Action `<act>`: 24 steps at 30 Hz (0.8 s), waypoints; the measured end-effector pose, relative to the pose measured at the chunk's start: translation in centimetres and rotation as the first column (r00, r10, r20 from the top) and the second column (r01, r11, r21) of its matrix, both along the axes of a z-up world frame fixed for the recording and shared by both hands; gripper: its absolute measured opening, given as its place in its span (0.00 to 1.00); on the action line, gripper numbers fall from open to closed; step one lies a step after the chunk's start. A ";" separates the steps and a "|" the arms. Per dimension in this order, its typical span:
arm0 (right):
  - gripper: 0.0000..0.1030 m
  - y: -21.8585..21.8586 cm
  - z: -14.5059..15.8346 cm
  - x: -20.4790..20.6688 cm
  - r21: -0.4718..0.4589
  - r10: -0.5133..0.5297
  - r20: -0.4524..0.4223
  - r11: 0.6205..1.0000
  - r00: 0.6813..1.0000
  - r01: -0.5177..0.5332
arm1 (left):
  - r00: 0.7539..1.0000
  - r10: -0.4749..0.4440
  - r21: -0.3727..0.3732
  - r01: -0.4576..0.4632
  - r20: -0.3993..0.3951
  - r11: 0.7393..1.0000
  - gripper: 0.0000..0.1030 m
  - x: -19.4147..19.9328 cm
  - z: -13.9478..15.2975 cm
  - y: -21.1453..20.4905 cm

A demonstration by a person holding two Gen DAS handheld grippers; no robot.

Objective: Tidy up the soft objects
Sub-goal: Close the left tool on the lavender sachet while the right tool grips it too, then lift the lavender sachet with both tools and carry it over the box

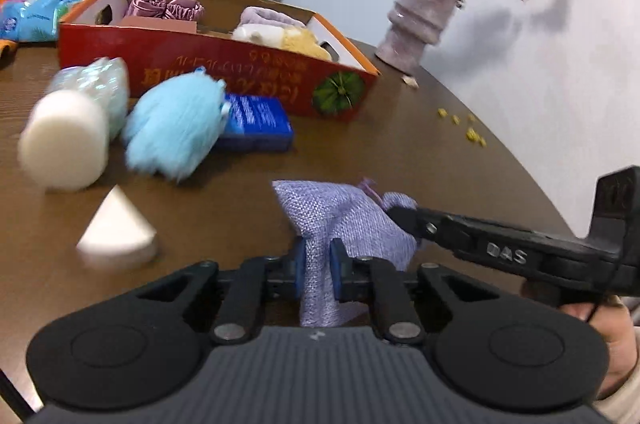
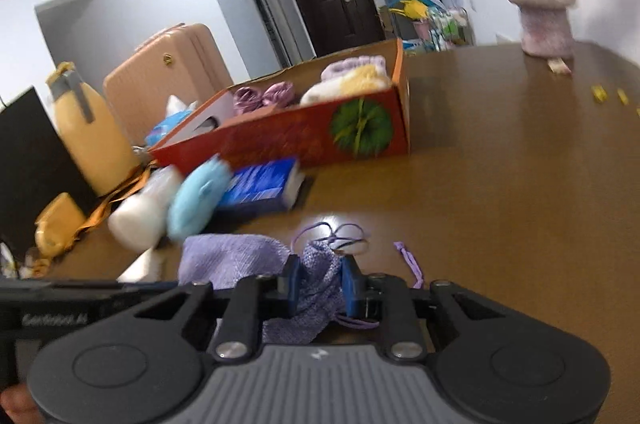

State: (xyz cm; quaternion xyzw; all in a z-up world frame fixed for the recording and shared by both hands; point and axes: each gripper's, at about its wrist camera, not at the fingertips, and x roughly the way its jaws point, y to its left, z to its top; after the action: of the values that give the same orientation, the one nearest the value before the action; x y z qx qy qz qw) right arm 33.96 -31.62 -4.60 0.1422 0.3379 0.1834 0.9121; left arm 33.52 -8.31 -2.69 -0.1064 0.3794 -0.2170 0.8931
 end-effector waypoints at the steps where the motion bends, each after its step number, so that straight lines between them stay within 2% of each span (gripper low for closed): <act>1: 0.20 0.1 0.0 -1.5 0.015 0.006 -0.003 1.000 1.000 -0.006 | 1.000 0.007 0.018 -0.007 0.010 1.000 0.13 -1.0 0.1 0.5; 5: 0.20 1.2 0.5 -6.9 0.066 0.046 0.001 0.997 0.999 -0.046 | 0.997 0.033 0.103 -0.040 0.068 0.994 0.12 -5.0 0.7 2.0; 9: 0.23 2.1 1.7 -10.3 0.092 0.070 0.050 0.993 0.996 -0.075 | 0.995 0.088 0.047 -0.090 0.041 0.995 0.12 -7.6 1.1 4.5; 12: 0.25 2.3 2.4 -11.2 0.045 0.028 0.097 0.998 0.995 -0.033 | 0.989 0.125 0.052 -0.129 0.077 0.990 0.12 -8.9 1.3 5.3; 14: 0.35 2.4 2.5 -11.2 0.024 0.015 0.110 1.000 0.994 -0.018 | 0.985 0.135 0.045 -0.141 0.103 0.989 0.15 -9.7 1.5 5.6; 16: 0.45 2.2 2.3 -11.4 0.058 0.021 0.118 0.998 0.993 -0.028 | 0.987 0.121 0.027 -0.125 0.109 0.992 0.28 -10.1 1.7 5.6; 18: 0.46 2.6 1.8 -11.2 0.078 0.030 0.110 0.996 0.993 -0.039 | 0.987 0.126 0.017 -0.128 0.102 0.992 0.53 -10.2 1.5 5.4; 20: 0.46 3.3 1.2 -10.7 0.083 0.022 0.103 0.996 0.994 -0.031 | 0.988 0.123 0.016 -0.125 0.090 0.992 0.61 -10.0 1.2 5.1; 23: 0.45 3.9 0.2 -9.9 0.092 0.005 0.076 0.996 0.997 -0.012 | 0.989 0.122 0.028 -0.125 0.079 0.992 0.58 -9.8 0.4 4.9; 24: 0.45 4.2 -0.1 -9.7 0.092 0.009 0.073 0.996 0.997 -0.016 | 0.991 0.119 0.019 -0.120 0.063 0.993 0.46 -9.6 0.0 4.9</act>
State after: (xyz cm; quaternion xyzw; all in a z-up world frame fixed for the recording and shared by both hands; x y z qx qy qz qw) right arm 24.27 -27.45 -4.67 0.1756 0.2964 0.2099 0.9150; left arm 23.92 -3.39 -2.69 -0.1120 0.3471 -0.1621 0.9169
